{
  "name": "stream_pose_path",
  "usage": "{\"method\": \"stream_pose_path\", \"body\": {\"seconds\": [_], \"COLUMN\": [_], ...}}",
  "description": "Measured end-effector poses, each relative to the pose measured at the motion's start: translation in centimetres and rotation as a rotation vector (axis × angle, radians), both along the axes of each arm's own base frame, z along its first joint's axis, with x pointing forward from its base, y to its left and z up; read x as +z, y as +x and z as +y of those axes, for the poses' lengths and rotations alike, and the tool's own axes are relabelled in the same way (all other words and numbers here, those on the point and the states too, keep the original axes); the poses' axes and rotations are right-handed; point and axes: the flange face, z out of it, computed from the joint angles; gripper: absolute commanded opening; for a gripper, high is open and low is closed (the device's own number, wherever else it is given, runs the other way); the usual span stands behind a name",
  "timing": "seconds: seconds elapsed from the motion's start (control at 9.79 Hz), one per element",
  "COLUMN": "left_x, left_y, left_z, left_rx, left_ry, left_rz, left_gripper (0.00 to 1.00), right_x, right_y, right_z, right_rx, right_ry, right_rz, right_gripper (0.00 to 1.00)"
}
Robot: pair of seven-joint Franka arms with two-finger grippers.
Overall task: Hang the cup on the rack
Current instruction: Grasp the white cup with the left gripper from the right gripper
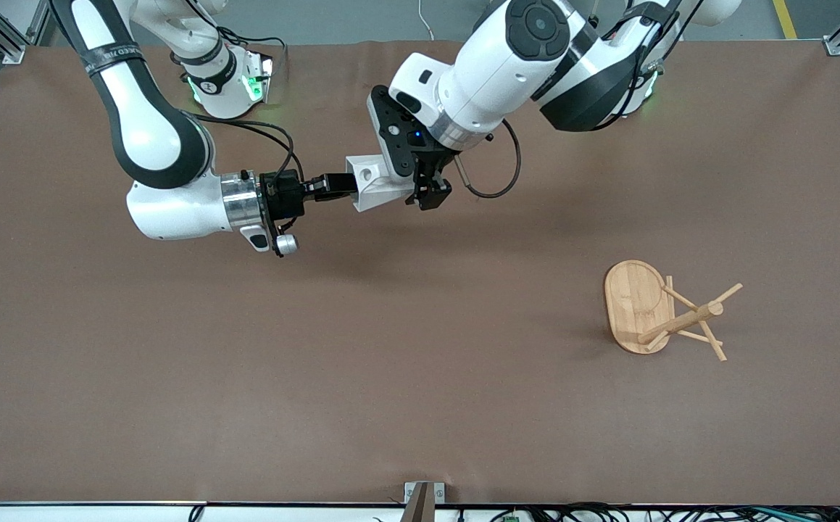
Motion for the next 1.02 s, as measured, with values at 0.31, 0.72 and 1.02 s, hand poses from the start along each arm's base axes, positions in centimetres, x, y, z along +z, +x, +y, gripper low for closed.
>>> {"method": "stream_pose_path", "body": {"seconds": [0.31,0.72,1.02], "left_x": [-0.4,-0.6,-1.7], "left_y": [0.2,0.3,0.3], "left_z": [0.2,0.2,0.2], "left_rx": [-0.007,-0.009,-0.012], "left_ry": [0.007,0.010,0.032], "left_rz": [0.003,0.006,0.014], "left_gripper": [0.16,0.01,0.01], "right_x": [-0.4,-0.5,-0.1], "right_y": [-0.2,-0.3,-0.3], "right_z": [0.3,0.3,0.3], "right_rx": [-0.004,-0.005,-0.007], "right_ry": [-0.007,-0.009,-0.007], "right_rz": [-0.002,-0.003,-0.008], "right_gripper": [0.01,0.78,1.00]}}
